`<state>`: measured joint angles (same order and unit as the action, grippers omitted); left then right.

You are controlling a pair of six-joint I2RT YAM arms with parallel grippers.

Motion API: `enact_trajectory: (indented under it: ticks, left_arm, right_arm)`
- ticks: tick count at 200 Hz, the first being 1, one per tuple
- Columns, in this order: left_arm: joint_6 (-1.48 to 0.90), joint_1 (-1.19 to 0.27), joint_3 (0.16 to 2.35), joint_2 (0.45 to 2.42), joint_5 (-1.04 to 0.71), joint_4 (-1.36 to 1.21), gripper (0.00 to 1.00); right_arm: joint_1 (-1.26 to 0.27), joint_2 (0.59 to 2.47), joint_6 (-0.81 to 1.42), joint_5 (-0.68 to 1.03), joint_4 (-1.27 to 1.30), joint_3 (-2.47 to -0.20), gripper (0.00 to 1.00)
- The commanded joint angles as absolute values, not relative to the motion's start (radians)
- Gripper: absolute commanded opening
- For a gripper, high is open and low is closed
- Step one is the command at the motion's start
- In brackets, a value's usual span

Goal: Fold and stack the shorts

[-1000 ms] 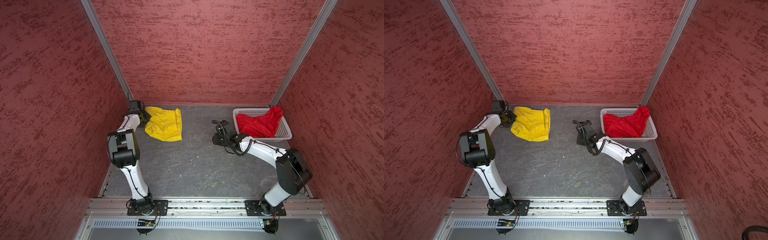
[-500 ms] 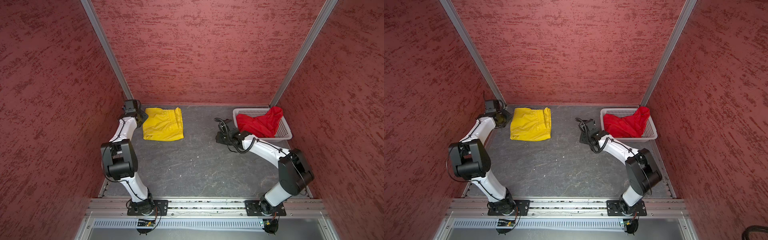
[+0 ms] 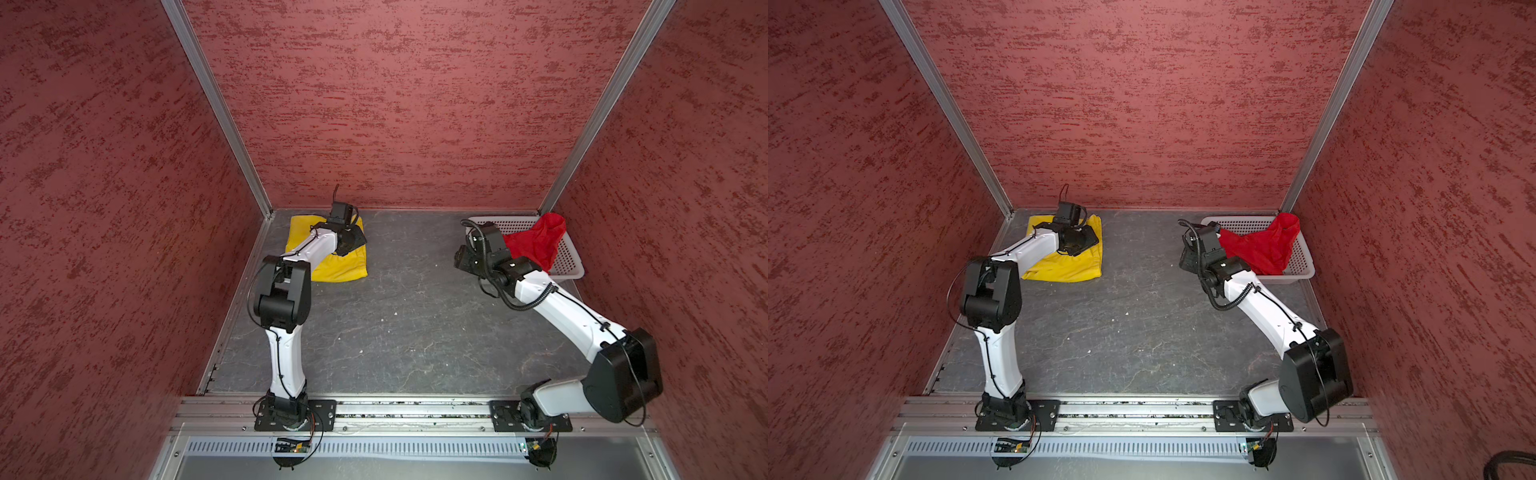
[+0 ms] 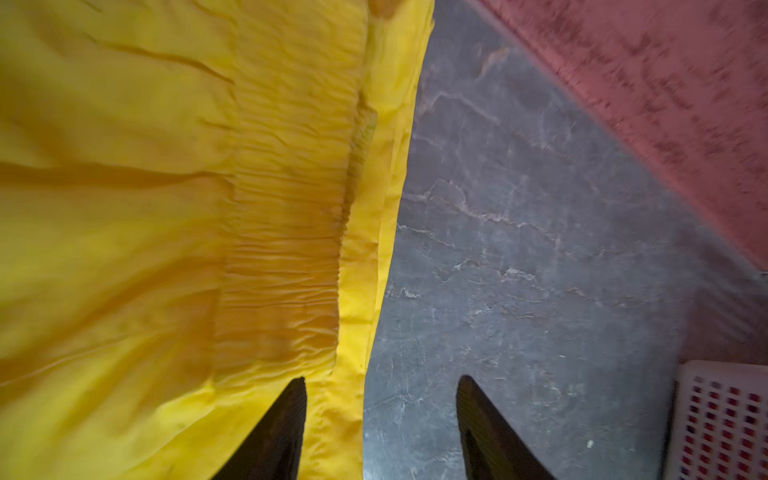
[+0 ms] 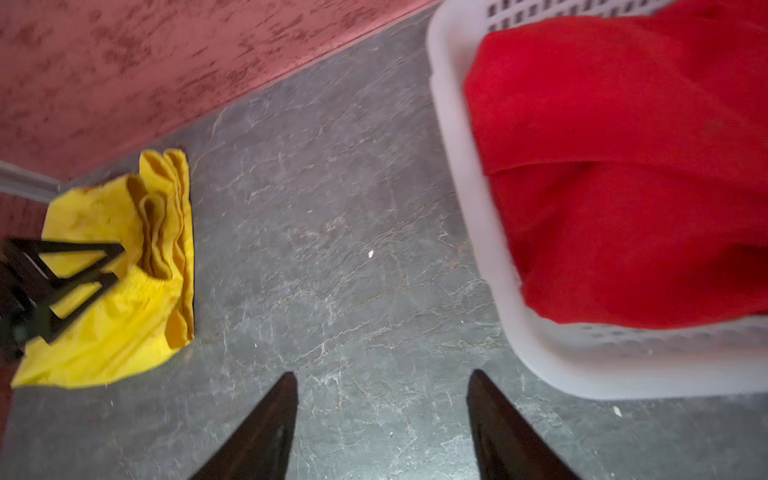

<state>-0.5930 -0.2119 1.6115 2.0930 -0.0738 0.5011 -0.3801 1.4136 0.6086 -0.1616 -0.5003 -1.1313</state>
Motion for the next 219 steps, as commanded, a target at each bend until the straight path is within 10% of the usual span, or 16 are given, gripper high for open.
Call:
enact_trajectory:
  ticks: [1,31,126,146,170,219]
  left_arm:
    - [-0.573,-0.207,1.663,2.157,-0.068,0.530,0.59]
    - [-0.564,-0.180,1.696,2.219,-0.056,0.557,0.58]
    - [-0.590,-0.021,1.612,2.170,-0.142,0.501,0.57]
    - [-0.597,-0.038,1.620,2.160,-0.170,0.502,0.57]
    - [-0.597,-0.059,1.621,2.131,-0.188,0.503,0.57]
    - [-0.603,-0.091,1.606,1.987,-0.212,0.504,0.63]
  right_arm:
    - [-0.326,1.391,0.604,-0.220,-0.554,-1.143,0.81]
    - [-0.240,1.448,0.557,-0.244,-0.615,-1.217,0.98]
    - [-0.040,1.764,0.461,-0.187,-0.545,-1.367,0.96]
    - [-0.009,1.823,0.448,-0.125,-0.500,-1.394,0.75]
    - [0.031,1.852,0.474,-0.027,-0.479,-1.438,0.00]
    - [0.028,1.688,0.458,-0.069,-0.593,-1.647,0.00]
